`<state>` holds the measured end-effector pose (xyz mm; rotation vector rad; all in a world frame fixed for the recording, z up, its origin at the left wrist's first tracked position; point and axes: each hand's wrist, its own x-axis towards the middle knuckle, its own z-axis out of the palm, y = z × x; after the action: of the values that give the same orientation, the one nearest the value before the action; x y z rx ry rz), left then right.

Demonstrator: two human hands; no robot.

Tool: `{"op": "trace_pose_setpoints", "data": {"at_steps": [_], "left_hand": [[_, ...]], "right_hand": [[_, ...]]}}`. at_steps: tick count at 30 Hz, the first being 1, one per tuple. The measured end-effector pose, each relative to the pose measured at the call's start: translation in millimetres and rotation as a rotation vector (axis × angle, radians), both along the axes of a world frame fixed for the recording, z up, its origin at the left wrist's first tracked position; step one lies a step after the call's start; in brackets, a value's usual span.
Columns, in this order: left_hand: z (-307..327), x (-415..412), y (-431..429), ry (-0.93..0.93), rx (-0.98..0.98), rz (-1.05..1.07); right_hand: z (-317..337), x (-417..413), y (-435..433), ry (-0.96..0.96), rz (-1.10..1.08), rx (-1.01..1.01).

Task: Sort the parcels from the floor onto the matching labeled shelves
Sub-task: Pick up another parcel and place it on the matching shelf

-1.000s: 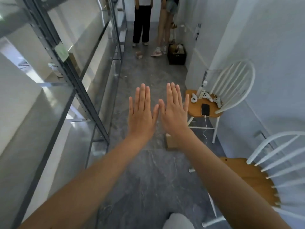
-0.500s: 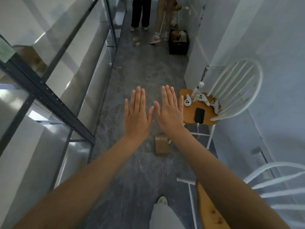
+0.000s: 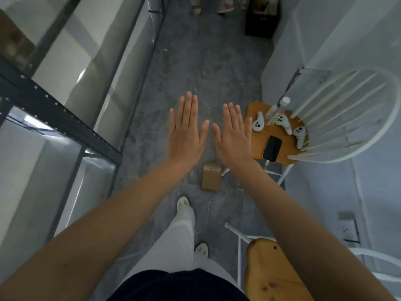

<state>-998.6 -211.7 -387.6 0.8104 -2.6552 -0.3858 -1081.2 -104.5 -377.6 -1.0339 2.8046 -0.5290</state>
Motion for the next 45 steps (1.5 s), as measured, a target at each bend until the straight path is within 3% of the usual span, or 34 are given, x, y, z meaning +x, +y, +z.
{"op": "trace_pose_setpoints", "data": {"at_steps": [16, 28, 40, 45], "left_hand": [[-80.3, -130.7, -67.9, -0.086, 0.096, 0.019], [-276.1, -163.0, -54.2, -0.191, 0.158, 0.205], [-470.7, -130.7, -62.2, -0.433, 0.155, 0.187], [-553.3, -116.5, -60.6, -0.540, 0.179, 0.157]], "right_hand": [[-87.1, -124.5, -30.4, -0.121, -0.106, 0.069], [-276.1, -164.2, 7.4, -0.318, 0.027, 0.215], [-480.4, -161.4, 9.7, -0.464, 0.078, 0.414], [-571.2, -146.2, 0.0, -0.545, -0.001, 0.426]]}}
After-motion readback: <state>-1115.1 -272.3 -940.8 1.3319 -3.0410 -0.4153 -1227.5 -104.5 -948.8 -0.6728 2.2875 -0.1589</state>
